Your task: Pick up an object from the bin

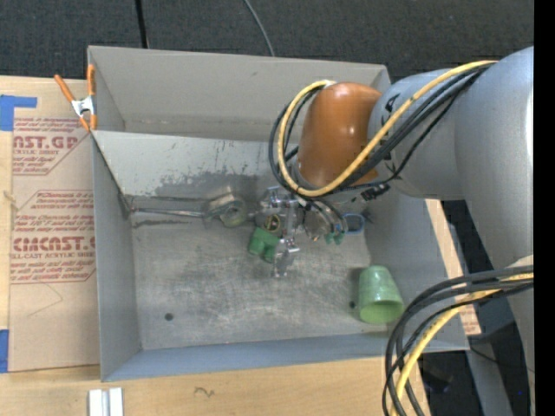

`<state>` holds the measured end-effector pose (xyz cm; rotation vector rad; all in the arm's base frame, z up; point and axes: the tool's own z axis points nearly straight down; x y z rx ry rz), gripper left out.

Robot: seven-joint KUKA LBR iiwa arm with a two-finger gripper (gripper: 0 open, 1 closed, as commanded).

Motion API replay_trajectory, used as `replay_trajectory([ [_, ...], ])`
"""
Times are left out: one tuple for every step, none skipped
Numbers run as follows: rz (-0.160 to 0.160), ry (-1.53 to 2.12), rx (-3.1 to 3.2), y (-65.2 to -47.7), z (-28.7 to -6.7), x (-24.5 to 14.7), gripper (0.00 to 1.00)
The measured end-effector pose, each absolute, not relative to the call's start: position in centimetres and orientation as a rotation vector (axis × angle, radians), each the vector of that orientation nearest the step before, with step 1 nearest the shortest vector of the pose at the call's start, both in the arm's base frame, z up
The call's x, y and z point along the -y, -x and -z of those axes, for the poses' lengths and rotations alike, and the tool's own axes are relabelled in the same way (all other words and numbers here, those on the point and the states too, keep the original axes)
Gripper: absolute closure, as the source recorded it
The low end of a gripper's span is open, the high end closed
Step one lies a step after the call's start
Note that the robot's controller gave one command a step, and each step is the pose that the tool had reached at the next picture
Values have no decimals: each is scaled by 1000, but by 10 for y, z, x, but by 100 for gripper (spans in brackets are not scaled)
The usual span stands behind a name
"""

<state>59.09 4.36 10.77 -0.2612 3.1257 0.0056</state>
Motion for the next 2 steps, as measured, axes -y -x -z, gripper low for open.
replay_trajectory([
  [-1, 253, -3126, -591, -108, -39, 100],
  [-1, 137, -3128, -581, -215, -34, 100],
])
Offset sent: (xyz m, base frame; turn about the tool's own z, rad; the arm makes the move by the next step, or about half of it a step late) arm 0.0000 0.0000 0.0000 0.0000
